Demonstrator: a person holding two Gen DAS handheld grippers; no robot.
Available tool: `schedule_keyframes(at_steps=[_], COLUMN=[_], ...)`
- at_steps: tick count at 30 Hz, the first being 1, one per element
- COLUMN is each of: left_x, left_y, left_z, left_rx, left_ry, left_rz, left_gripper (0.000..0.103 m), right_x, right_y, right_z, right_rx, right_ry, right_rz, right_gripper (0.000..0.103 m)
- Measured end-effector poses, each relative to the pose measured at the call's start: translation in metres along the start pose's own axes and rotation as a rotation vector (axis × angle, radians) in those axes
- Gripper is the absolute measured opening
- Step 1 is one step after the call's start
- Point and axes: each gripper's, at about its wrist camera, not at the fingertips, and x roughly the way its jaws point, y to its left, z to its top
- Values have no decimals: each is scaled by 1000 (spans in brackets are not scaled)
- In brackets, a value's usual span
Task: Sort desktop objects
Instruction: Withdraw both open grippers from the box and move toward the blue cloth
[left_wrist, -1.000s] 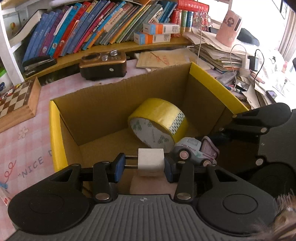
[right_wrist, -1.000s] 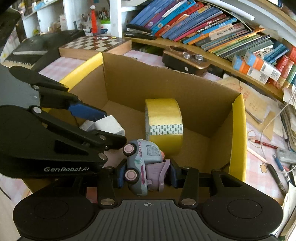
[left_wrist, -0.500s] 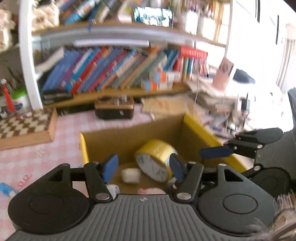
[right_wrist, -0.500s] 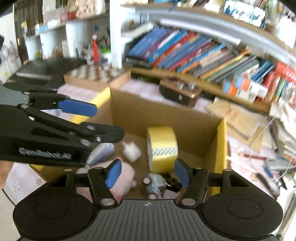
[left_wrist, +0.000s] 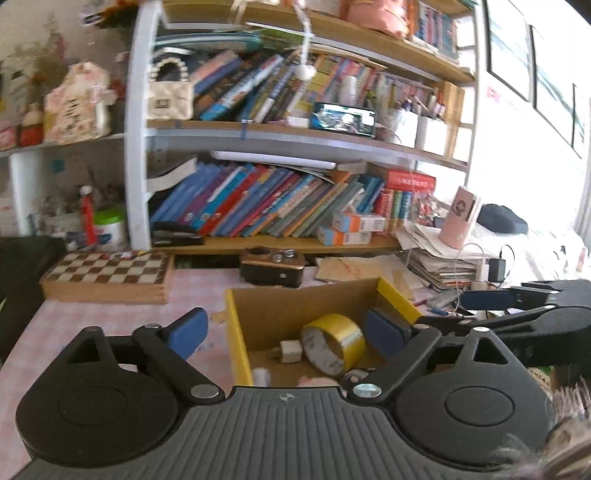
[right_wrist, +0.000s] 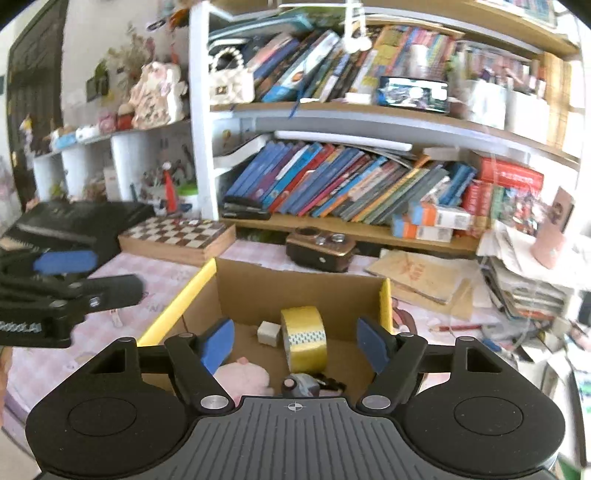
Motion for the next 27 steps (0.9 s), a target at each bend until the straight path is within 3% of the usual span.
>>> schedule_keyframes(at_steps=[2,3,10,17,27], left_x=[-12,-18,-52,-81,-124], left_y=[6,9,29,47,70], left_z=[-6,-10,-40,-70,-92], left_rx=[-31,-46,-91,-62,-45], left_ry=[-1,-1,39,94,111], left_rz=[19,28,82,74,77], left_gripper=[98,98,103,103,103], right_x=[-7,-12,-37,-56,-78], right_y=[0,1,17,44,86], right_z=[-4,-8,-37,-69,-113], right_rx=[20,27,75,97,157], right_ry=[-1,-4,24,73,138], right_rz=[-21,-32,-92,-132,-175], right_gripper=[88,89,90,90,90])
